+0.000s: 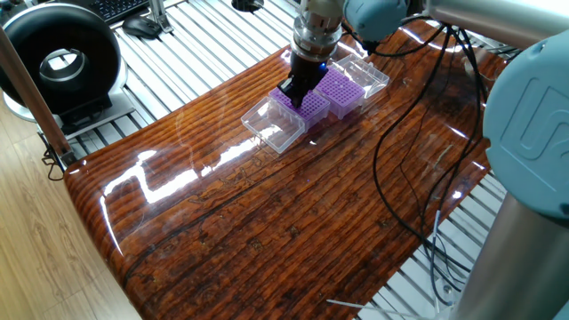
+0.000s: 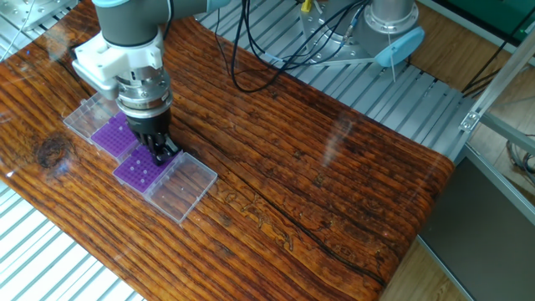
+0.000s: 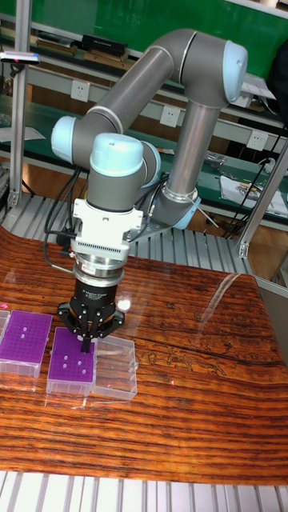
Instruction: Transfer all small pipette tips from one holder to another
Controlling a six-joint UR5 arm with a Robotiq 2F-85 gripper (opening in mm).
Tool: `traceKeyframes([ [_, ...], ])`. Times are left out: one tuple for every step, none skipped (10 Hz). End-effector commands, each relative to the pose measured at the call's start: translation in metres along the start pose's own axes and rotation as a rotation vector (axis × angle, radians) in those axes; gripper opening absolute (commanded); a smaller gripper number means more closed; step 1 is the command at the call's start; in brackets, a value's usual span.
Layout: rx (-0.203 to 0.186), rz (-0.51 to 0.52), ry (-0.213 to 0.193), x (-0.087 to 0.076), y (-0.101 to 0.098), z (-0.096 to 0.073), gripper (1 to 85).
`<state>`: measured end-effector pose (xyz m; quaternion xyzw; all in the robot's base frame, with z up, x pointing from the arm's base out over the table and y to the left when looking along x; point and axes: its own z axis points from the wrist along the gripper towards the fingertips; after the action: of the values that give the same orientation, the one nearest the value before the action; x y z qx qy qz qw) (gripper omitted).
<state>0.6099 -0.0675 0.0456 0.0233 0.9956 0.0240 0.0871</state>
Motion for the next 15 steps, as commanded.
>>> traceKeyframes([
  [0.009,0.030,-0.011,-0.003,-0.002,-0.002,1.0],
  [0.016,0.038,-0.011,-0.003,-0.001,-0.003,1.0],
  [0.021,0.046,-0.013,-0.004,0.000,-0.004,1.0],
  [0.025,0.050,-0.015,-0.006,-0.002,-0.004,1.0],
  [0.029,0.052,-0.017,-0.007,-0.002,-0.004,1.0],
  [0.031,0.055,-0.019,-0.007,-0.002,-0.004,1.0],
  [0.032,0.062,-0.019,-0.007,-0.001,-0.005,1.0],
  [0.031,0.065,-0.019,-0.007,0.000,-0.006,1.0],
  [0.027,0.067,-0.024,-0.009,0.001,-0.006,1.0],
  [0.026,0.072,-0.024,-0.009,0.002,-0.007,1.0],
  [0.024,0.072,-0.023,-0.009,0.003,-0.008,1.0],
  [-0.010,0.050,0.012,0.000,0.011,-0.007,1.0],
  [-0.010,0.021,0.013,0.000,0.010,-0.006,8.7],
  [0.004,-0.004,0.013,0.000,0.005,-0.006,14.0],
  [-0.001,-0.011,0.010,-0.002,0.004,-0.005,15.7],
])
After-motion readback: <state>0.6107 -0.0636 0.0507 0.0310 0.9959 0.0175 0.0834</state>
